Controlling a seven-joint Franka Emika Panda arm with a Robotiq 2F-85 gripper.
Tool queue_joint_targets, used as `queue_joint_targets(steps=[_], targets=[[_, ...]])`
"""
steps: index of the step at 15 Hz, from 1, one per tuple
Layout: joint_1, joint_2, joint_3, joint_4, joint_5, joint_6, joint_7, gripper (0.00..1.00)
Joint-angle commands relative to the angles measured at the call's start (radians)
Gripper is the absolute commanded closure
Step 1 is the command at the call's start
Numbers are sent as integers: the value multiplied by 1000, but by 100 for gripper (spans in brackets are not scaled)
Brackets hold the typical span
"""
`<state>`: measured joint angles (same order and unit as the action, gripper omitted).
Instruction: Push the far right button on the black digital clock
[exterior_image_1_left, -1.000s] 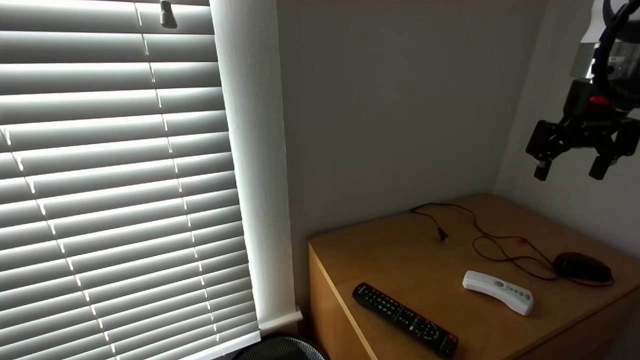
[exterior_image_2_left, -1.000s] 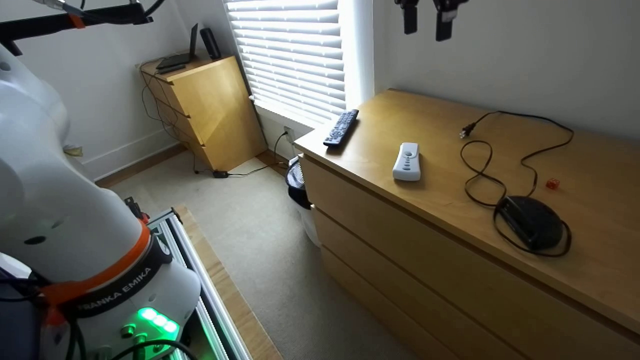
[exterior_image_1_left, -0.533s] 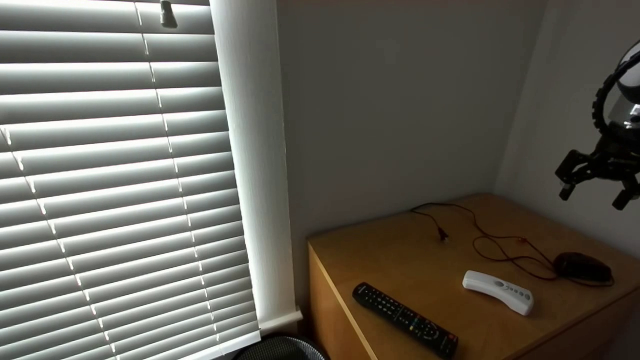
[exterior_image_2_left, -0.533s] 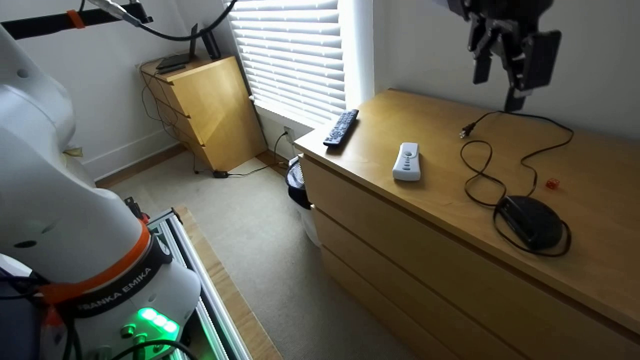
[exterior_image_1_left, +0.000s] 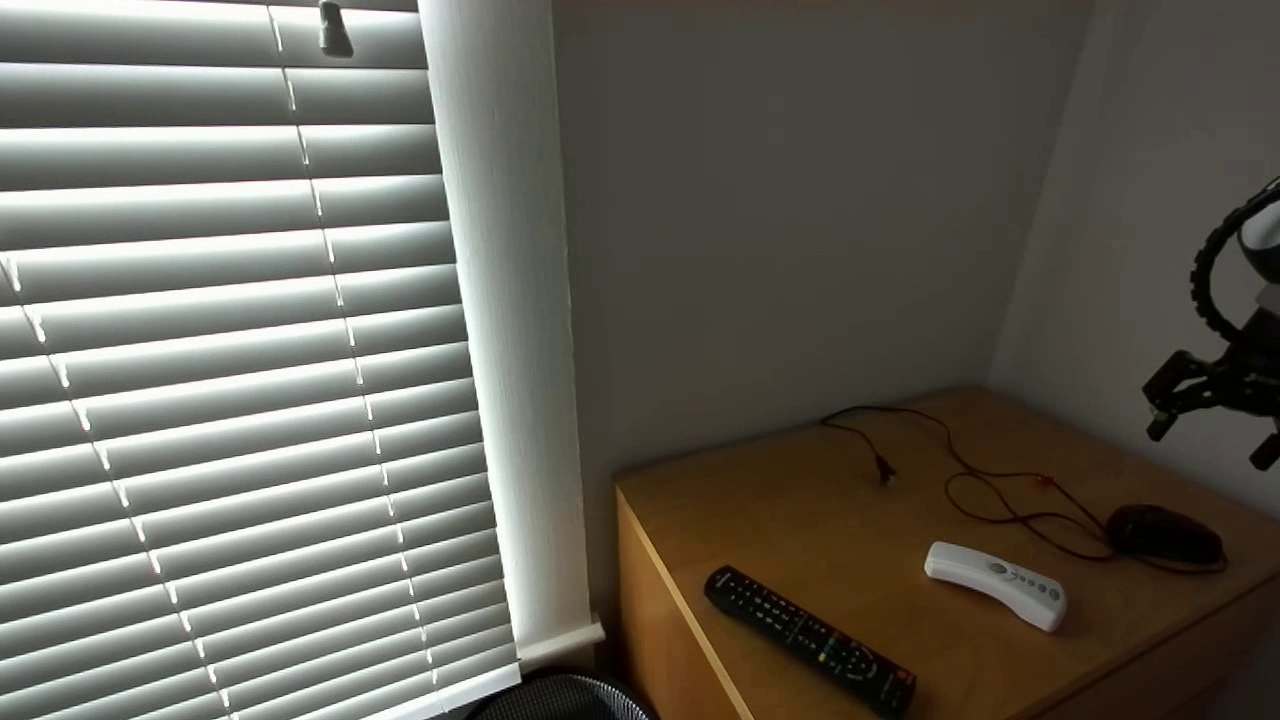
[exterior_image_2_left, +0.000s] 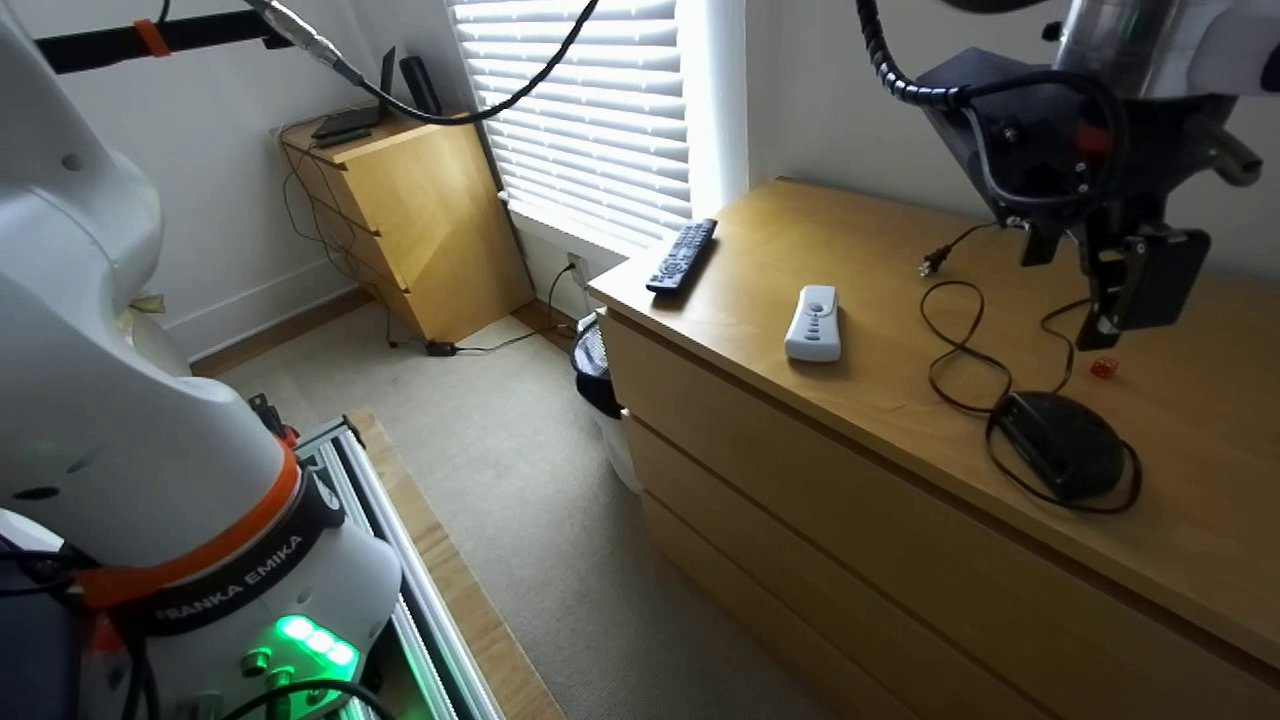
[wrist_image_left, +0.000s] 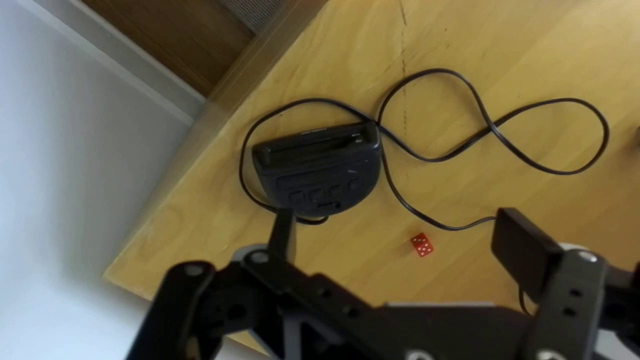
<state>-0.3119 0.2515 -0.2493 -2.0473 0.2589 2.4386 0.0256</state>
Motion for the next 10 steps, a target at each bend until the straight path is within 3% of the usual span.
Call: queue_joint_targets(steps=[1, 9, 10], targets=[[-2, -1, 3, 4, -2, -2, 2, 0], [-5, 69, 9, 26, 1, 86, -4, 0], [-10, 82, 15, 34, 10, 90, -14, 21]])
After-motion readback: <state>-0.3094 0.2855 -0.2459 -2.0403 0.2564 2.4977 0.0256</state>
